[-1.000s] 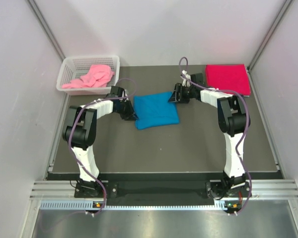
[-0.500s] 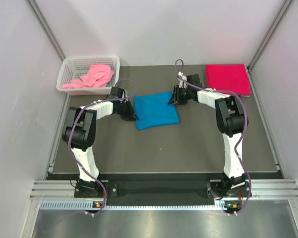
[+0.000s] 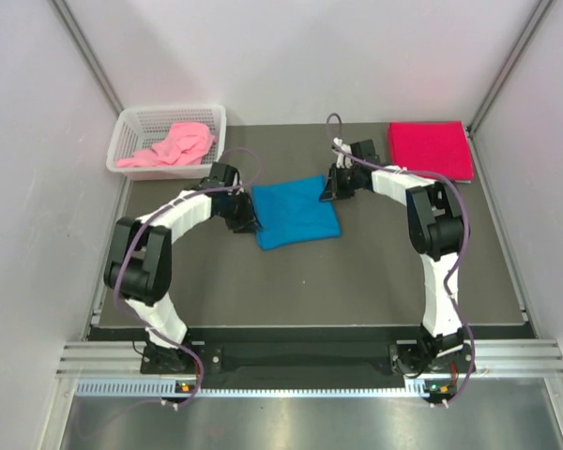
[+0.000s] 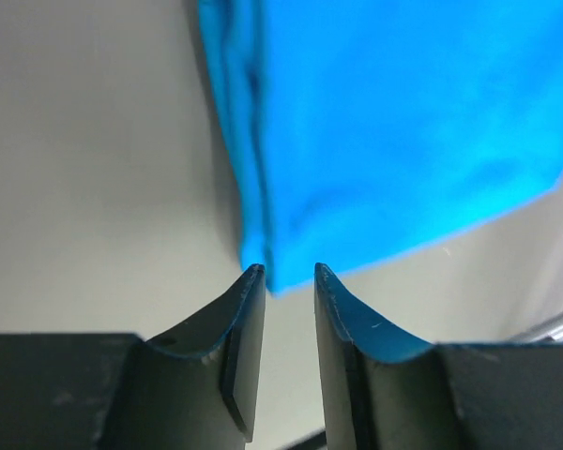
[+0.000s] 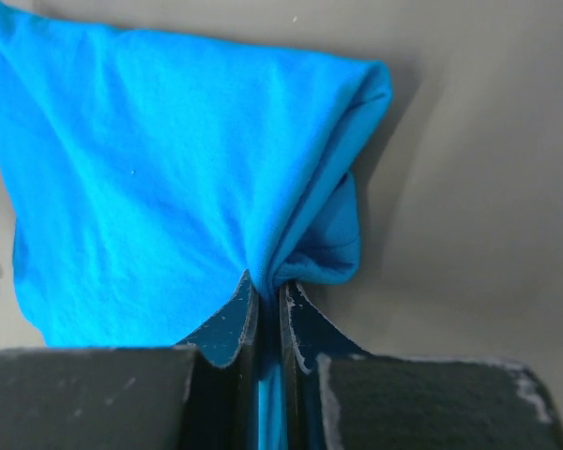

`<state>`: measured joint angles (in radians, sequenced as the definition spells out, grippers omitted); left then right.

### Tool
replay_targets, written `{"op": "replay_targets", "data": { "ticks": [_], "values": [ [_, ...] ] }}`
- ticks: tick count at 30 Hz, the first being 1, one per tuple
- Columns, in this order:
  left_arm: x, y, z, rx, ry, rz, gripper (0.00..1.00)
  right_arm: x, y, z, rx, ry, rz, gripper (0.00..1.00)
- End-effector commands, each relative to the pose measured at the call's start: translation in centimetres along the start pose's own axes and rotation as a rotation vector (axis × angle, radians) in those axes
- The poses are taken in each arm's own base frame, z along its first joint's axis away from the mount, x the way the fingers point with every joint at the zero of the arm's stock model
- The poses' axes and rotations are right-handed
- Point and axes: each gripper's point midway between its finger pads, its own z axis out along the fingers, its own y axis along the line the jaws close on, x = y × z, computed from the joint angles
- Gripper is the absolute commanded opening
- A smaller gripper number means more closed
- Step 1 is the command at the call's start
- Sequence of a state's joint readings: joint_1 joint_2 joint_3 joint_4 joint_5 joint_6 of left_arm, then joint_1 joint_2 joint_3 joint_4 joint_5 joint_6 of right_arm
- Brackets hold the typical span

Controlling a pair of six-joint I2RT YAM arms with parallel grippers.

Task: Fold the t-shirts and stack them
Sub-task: Neatly place the folded tshirt to the corner

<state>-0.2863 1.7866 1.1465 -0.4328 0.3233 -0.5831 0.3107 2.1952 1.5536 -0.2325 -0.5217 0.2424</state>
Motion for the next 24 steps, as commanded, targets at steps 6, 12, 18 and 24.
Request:
{"op": "replay_targets", "data": {
  "ticks": [6,12,18,24],
  "values": [
    [-4.6,-5.3,-10.2,0.044,-0.206,0.189,0.33,-3.1,2.4,-4.3,0.065,-0.027,-0.165,0.0],
    [-4.7,-5.9,-12.2,0.062,-0.248,0.246,0.34,-5.1,1.6,-7.4,0.208,-0.069,-0.228,0.0],
    [-4.5,-4.6,-12.3,0.015,-0.266,0.278,0.34,-6.2,1.2,-9.0,0.273,-0.065,-0.243,0.0],
    [-4.4,-4.4,-12.5,0.012,-0.287,0.29,0.34,-8.1,0.3,-11.6,0.389,-0.119,-0.302,0.0]
  ]
}}
